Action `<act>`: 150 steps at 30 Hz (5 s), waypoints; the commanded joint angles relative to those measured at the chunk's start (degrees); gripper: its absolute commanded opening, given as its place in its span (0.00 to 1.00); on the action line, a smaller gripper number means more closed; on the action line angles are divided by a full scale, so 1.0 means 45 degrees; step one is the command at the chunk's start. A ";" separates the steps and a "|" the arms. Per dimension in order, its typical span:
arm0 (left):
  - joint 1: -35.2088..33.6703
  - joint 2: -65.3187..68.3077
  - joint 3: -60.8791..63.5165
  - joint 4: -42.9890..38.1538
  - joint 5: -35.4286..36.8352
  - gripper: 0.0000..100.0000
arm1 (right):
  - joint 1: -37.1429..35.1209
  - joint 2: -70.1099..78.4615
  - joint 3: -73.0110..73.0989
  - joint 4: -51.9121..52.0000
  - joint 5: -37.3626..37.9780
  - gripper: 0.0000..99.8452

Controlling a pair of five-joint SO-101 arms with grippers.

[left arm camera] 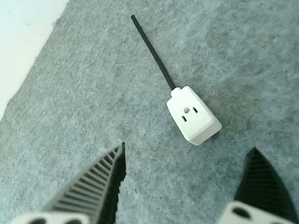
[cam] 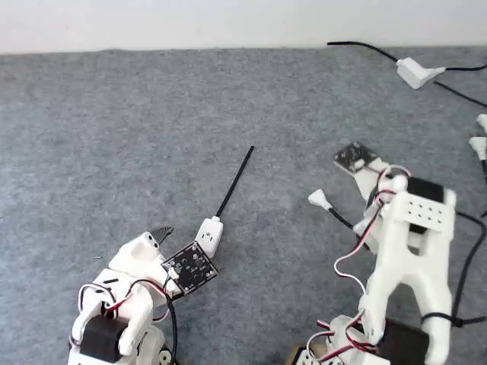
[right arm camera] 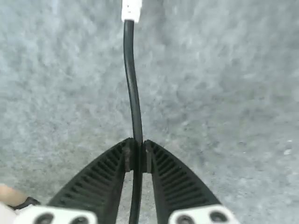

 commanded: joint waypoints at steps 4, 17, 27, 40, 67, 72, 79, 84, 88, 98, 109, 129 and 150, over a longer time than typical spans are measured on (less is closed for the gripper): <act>0.0000 -0.0234 -0.0088 -0.0254 0.0098 0.37 | -0.0850 -0.0322 -0.2755 0.1670 -0.0742 0.01; 0.0000 -0.0234 -0.0068 -0.0352 0.0098 0.37 | -0.1241 -0.0205 -0.4669 0.2120 -0.1289 0.01; 0.0000 -0.0234 -0.0049 -0.0430 0.0098 0.37 | -0.2159 0.0029 -0.6623 0.3409 -0.1309 0.01; 0.0000 -0.0234 0.0322 -0.0801 0.0117 0.37 | -0.3331 0.0147 -0.6388 0.3175 -0.2325 0.01; -0.0078 -0.0234 0.0400 -0.0860 0.0137 0.37 | -0.2139 0.0127 -0.0254 -0.0498 -0.2286 0.02; -0.0078 -0.0234 0.0420 -0.0860 0.0156 0.37 | -0.2120 0.0147 -0.0059 -0.0498 -0.2325 0.02; -0.0098 -0.0234 0.0440 -0.0860 0.0156 0.37 | -0.2120 0.0147 0.0957 -0.1280 -0.2344 0.13; -0.0117 -0.0234 0.0947 -0.1407 0.0117 0.37 | -0.1885 0.0147 0.1621 -0.1729 -0.2305 0.16; -0.0117 -0.0234 0.1006 -0.1485 0.0098 0.37 | -0.1162 0.0127 0.1641 -0.2081 -0.2305 0.16; -0.0117 -0.0234 0.1026 -0.1485 0.0098 0.37 | -0.0830 0.0147 0.3126 -0.2452 -0.1836 0.16; -0.0117 -0.0215 0.1026 -0.1465 0.0098 0.37 | -0.0811 0.0147 0.5118 -0.5695 -0.1758 0.16; -0.0117 -0.0215 0.1045 -0.1426 0.0098 0.37 | -0.1026 0.0127 0.5294 -0.6085 -0.1739 0.01; -0.0117 -0.0215 0.1045 -0.1465 0.0098 0.37 | -0.4562 0.0127 0.4357 -0.7316 -0.1641 0.01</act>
